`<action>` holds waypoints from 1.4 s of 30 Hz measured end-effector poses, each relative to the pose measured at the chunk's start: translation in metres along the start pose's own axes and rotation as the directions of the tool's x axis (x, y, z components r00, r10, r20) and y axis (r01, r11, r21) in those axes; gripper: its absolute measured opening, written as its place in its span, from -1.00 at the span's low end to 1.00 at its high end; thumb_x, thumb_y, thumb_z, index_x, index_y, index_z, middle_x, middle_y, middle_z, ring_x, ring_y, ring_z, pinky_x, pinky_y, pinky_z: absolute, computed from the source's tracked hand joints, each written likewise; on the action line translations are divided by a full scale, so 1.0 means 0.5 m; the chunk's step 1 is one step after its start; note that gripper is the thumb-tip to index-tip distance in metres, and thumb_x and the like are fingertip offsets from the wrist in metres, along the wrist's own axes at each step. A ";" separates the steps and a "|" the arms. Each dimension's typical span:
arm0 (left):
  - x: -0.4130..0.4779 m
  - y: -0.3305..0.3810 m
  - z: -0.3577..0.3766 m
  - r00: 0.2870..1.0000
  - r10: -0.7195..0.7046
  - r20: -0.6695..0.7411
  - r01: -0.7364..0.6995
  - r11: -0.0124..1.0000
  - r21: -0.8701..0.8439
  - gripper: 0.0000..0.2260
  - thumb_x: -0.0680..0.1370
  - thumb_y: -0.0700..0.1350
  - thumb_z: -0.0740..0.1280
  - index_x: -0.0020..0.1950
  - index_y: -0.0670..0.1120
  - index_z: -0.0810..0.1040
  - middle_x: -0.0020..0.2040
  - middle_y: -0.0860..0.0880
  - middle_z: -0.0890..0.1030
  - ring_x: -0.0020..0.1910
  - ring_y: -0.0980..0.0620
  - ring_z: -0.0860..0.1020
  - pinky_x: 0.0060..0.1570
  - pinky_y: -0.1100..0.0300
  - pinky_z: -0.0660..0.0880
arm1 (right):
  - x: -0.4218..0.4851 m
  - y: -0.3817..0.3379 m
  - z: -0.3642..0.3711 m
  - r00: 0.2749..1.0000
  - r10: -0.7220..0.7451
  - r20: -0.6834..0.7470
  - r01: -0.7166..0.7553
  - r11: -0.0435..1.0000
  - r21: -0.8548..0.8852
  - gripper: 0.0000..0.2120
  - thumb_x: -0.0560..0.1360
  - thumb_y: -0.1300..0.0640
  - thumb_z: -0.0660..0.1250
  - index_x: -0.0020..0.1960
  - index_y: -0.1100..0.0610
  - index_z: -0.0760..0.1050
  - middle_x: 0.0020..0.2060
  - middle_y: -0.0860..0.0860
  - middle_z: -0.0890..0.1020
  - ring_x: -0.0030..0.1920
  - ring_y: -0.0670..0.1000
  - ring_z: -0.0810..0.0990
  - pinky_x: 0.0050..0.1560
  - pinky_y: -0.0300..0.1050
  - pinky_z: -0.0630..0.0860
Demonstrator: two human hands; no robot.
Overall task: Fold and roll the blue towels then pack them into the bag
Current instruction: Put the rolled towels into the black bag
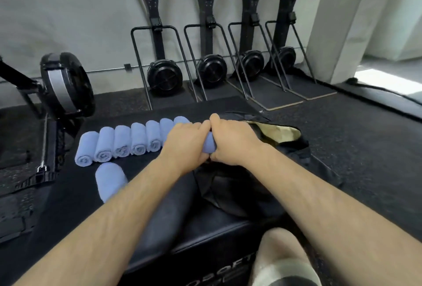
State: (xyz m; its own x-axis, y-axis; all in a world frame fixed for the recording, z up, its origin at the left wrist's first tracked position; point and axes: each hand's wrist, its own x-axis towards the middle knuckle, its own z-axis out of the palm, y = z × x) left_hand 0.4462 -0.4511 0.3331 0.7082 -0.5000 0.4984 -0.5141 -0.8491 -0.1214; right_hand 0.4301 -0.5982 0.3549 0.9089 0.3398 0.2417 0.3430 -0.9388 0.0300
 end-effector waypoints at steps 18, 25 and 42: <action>0.068 0.079 0.109 0.988 -0.151 0.022 0.152 0.985 -0.077 -0.56 0.38 -0.01 0.48 0.16 -0.17 0.47 0.05 -0.11 0.52 -0.02 -0.13 0.51 -0.07 -0.04 0.50 | -0.027 0.170 0.080 0.976 -0.059 -0.209 0.015 0.978 -0.207 -0.59 0.31 -0.06 0.47 0.03 0.15 0.52 -0.04 0.07 0.56 -0.01 0.17 0.49 -0.07 0.03 0.34; 0.012 0.090 0.144 0.999 -0.011 0.042 0.015 0.995 -0.095 -0.82 0.42 -0.17 0.20 -0.02 -0.13 0.50 -0.11 -0.11 0.52 -0.17 -0.15 0.44 -0.24 0.01 0.36 | 0.042 0.218 0.179 0.974 0.206 0.098 -0.192 0.972 -0.136 -0.38 0.48 -0.02 0.41 0.47 -0.08 0.24 0.27 0.05 0.49 0.24 0.19 0.47 0.09 0.04 0.37; 0.020 0.057 0.161 0.990 0.006 0.140 -0.002 1.000 -0.028 -0.66 0.07 -0.38 0.43 -0.28 -0.11 0.42 -0.29 -0.12 0.44 -0.58 -0.13 0.36 -0.40 0.19 -0.19 | 0.224 0.254 0.343 0.910 0.348 0.223 -0.282 0.917 -0.283 -0.54 0.64 0.10 0.20 0.53 0.03 0.29 0.45 0.15 0.37 0.44 0.22 0.30 0.37 0.07 0.30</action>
State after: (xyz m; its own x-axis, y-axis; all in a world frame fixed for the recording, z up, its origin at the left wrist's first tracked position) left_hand 0.4777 -0.4938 0.2655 0.7656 -0.5242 0.3728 -0.5293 -0.8428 -0.0981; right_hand 0.6159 -0.6698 0.2194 0.9999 -0.0054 0.0144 -0.0086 -0.9722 0.2341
